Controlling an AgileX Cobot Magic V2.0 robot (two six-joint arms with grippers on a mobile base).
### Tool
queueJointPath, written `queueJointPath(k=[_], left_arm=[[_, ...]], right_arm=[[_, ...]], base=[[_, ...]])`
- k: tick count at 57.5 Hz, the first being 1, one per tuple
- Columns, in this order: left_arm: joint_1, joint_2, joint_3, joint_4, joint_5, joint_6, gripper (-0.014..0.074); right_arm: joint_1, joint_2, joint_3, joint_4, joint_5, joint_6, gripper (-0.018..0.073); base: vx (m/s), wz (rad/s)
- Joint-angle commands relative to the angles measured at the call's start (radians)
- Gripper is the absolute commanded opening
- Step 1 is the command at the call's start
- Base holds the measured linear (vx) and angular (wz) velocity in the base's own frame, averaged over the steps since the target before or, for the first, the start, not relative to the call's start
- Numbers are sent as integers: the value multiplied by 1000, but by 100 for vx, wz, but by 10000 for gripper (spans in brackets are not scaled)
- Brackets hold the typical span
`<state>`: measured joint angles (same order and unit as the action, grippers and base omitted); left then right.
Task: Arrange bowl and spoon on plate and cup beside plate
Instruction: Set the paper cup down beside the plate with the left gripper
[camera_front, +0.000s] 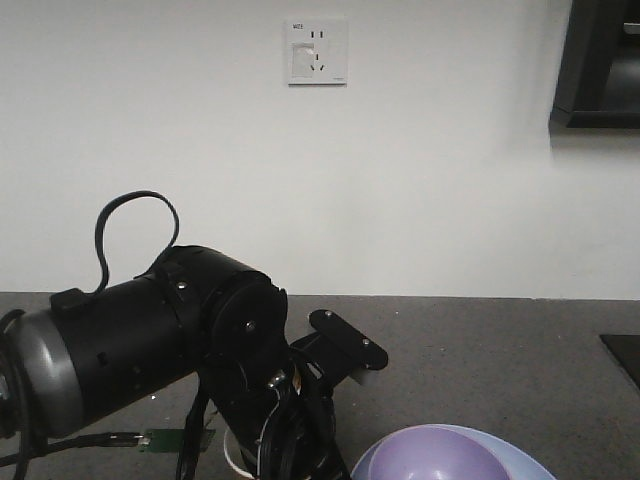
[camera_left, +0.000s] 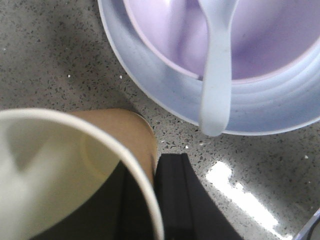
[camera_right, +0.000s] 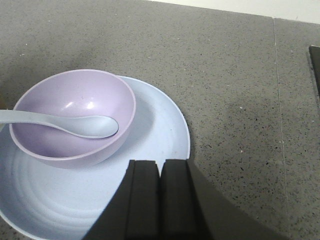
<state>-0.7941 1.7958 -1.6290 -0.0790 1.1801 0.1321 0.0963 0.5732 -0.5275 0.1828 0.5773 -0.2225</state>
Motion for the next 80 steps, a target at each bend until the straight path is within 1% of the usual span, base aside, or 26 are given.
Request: queueJointPath(k=[1,7,15,19,24,32,37,42,49,58,67,72,76,80], left_arm=[[-9,-42,-34,-7,-34,-2,7],[-10,-42,-34,-7,-44,-2,31],[-10,-42,-34,-7,-38,-1,106],[-10,-42,-34,-7,-40,0,161],[-10,-42,-34,-7,-39,0,257],[-10,-42,-34,-7,-40,0,386],[-10,-42,-34,-7,-41,0,451],[-10,-45,-34,15,-42,7,485],[-10,-63,-34,34,-42,17,491],[-10,-110,-34,36,-59,17,491],[-10,-173,-34,35,-92,24,461],[-10,-213,-34,35,-99,24,418],[-10,-245,-34,36,-99,24,367],[-10,-282,-34,42,-99,24,283]], right_arm=[[-1,5,-31,-2,-75,-9,-8],[-1,5,-31,-2,-75,-9,-8],[-1,5,-31,-2,-75,-9,-8],[-1,5,-31,-2,-76,-9,-8],[-1,5,-31,-2,-77,-9,-8],[-1,5,-31,-2,-77,-9,-8],[-1,5,-31,-1,-75,-9,-8],[-1,5,-31,-1,-75,-9,-8],[-1,5,-31,-1,-75,-9,-8],[-1,5,-31,-1,-75,-9,-8],[-1,5,-31,-1,-75,-9,-8],[-1,5,-31,-1,-75,-9,-8],[-1,5,-31,-1,-75,-9,-8],[-1,5,-31,-1,-75,-9,-8]], base=[[0,0],[0,0],[0,0],[0,0],[0,0],[0,0],[0,0],[0,0],[0,0],[0,0],[0,0],[0,0],[0,0],[0,0]])
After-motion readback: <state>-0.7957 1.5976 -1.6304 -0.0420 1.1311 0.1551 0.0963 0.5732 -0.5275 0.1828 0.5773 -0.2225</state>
